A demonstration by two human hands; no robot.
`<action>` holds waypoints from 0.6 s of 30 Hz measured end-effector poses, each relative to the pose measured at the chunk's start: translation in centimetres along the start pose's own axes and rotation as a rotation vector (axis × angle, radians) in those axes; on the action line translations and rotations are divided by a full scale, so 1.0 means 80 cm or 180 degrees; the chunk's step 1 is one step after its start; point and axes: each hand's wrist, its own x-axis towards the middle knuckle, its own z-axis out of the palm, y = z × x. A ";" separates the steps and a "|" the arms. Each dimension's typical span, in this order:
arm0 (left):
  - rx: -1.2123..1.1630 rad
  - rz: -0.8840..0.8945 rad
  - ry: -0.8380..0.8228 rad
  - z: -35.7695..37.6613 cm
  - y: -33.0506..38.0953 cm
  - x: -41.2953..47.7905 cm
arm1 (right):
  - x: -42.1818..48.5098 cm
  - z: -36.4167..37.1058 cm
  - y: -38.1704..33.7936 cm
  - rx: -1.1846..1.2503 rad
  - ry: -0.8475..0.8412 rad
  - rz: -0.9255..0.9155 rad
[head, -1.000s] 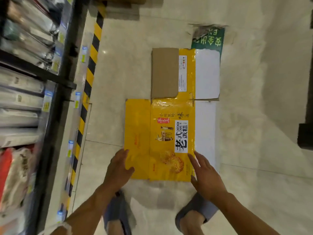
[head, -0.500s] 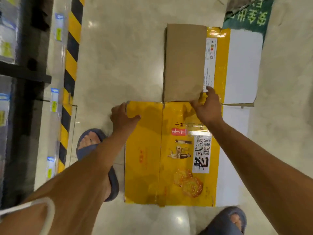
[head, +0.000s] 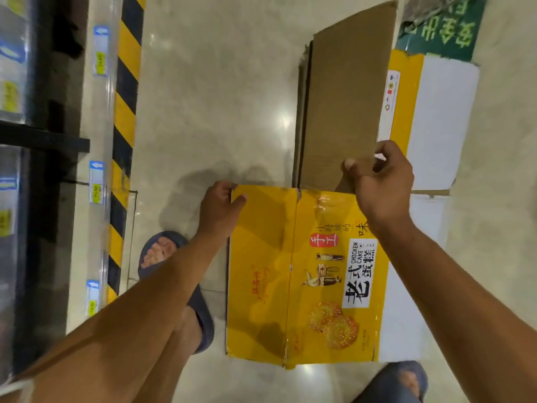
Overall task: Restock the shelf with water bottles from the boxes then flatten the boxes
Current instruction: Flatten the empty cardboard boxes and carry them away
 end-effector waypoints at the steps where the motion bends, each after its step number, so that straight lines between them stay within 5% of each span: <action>1: 0.0236 0.0162 -0.0021 0.003 0.011 0.002 | -0.007 -0.006 -0.009 -0.0073 0.0034 -0.0095; 5: 0.1059 0.0776 -0.0042 0.023 0.062 0.009 | -0.021 -0.026 -0.031 -0.0317 0.0128 -0.0245; 9: 0.0210 0.0329 -0.0489 0.049 0.137 0.030 | -0.037 -0.045 -0.054 -0.0229 0.0293 -0.0234; 14: -0.1259 -0.0639 -0.1651 0.085 0.189 0.070 | -0.059 -0.067 -0.057 -0.0186 0.0287 -0.0204; 18: -0.1471 -0.0856 -0.2078 0.119 0.208 0.078 | -0.067 -0.077 -0.053 0.0033 0.0352 -0.0149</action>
